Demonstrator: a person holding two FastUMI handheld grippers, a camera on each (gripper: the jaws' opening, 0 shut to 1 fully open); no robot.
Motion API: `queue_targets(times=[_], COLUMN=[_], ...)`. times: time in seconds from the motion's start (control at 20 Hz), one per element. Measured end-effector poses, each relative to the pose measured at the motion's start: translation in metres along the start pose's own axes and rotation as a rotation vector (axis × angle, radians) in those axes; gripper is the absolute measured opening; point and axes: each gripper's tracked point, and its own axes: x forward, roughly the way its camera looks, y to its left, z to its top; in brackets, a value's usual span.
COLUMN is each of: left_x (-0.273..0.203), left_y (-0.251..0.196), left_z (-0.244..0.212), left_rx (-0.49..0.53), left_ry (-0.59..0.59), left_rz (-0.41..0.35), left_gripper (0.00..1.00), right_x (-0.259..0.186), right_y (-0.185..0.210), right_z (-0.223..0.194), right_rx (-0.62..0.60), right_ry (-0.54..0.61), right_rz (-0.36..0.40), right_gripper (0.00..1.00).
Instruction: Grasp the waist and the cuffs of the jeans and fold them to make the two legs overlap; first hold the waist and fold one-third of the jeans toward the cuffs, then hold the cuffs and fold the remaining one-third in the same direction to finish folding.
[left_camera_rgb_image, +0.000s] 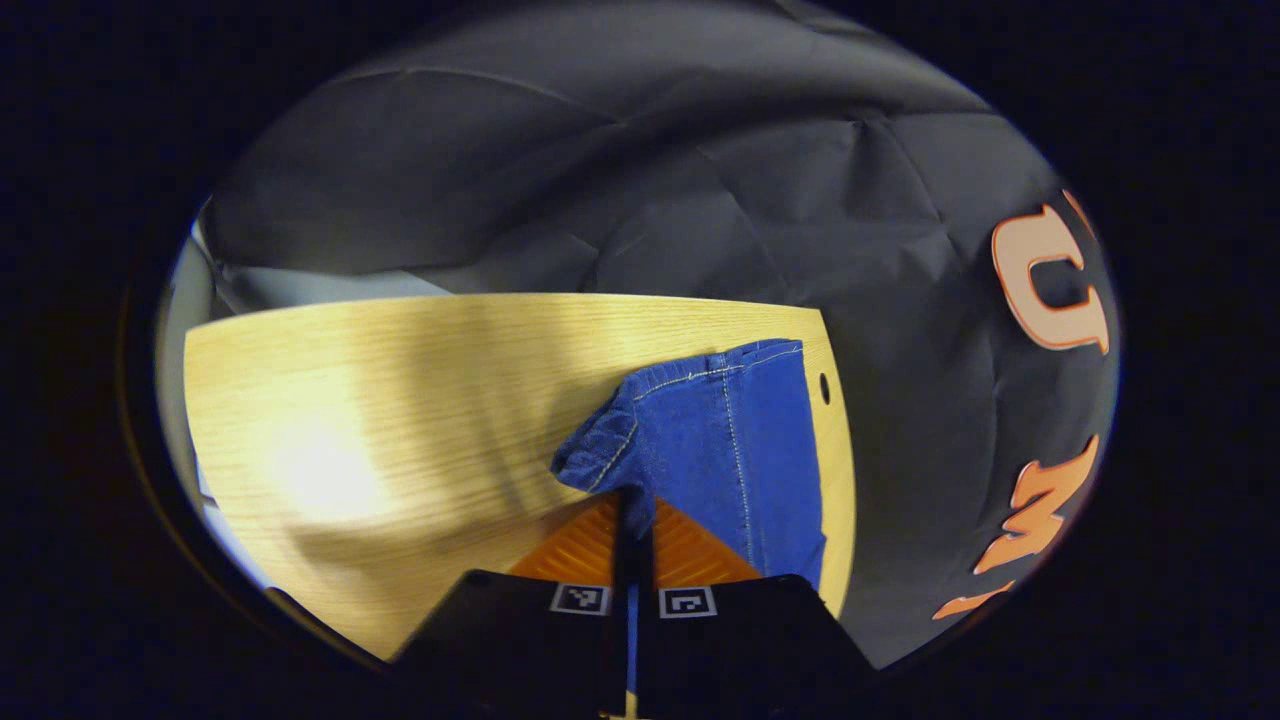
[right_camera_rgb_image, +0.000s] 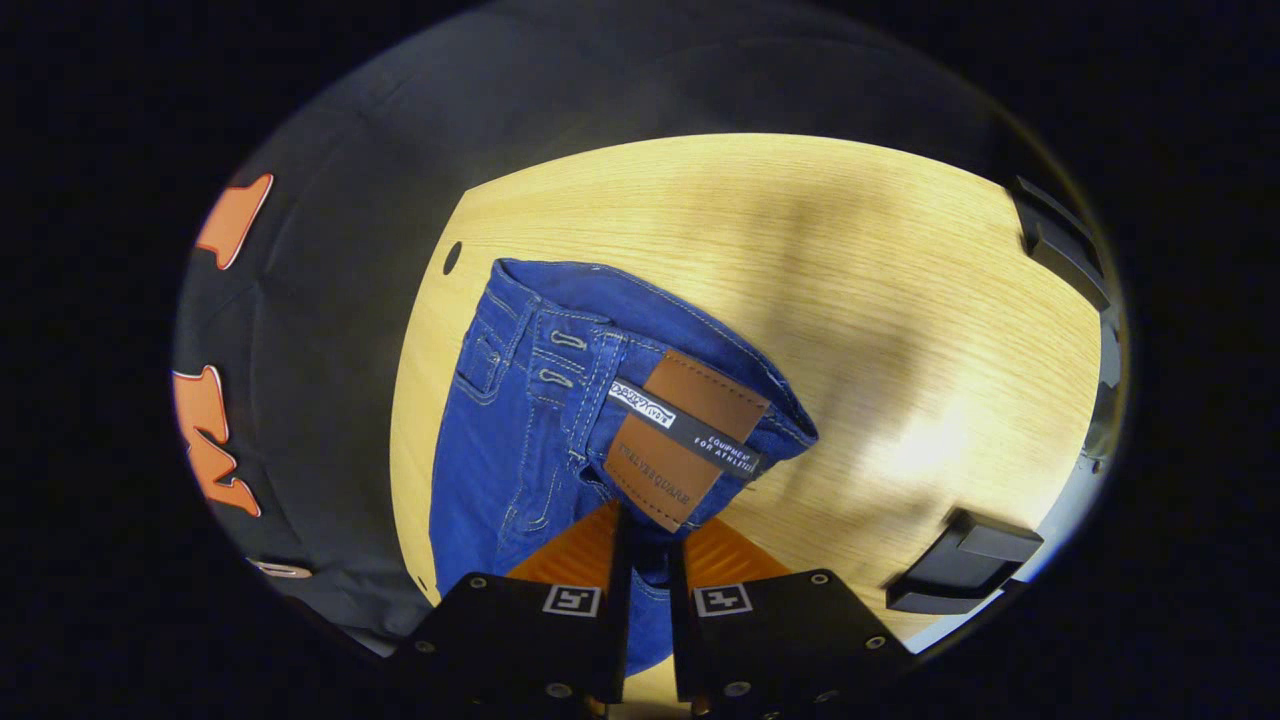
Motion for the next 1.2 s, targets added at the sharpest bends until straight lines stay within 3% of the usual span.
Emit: queue_targets(times=[0.1, 0.5, 0.85, 0.95, 1.0, 1.2], left_x=[-0.003, -0.049, -0.077, -0.073, -0.071, -0.065], left_y=[-0.012, -0.055, -0.114, -0.119, -0.109, -0.103], left_z=[0.007, 0.018, 0.04, 0.044, 0.042, 0.043], left_rx=[0.02, 0.001, -0.012, -0.015, -0.008, -0.014], left_ry=[-0.02, -0.048, -0.068, -0.047, -0.024, 0.051], left_rz=[-0.018, -0.08, -0.135, -0.091, -0.034, 0.008], left_gripper=[0.02, 0.02, 0.02, 0.02, 0.02, 0.02], right_x=[-0.007, -0.037, -0.059, -0.06, -0.062, -0.069], right_y=[0.004, 0.02, 0.071, 0.078, 0.077, 0.083], right_z=[0.001, 0.011, 0.019, 0.017, 0.019, 0.015], right_rx=[0.033, 0.129, 0.244, 0.285, 0.298, 0.328], right_ry=[0.004, -0.029, -0.05, -0.034, -0.044, -0.074], right_rz=[0.027, 0.094, 0.172, 0.143, 0.116, 0.103], right_gripper=[0.1, 0.1, 0.1, 0.1, 0.1, 0.11])
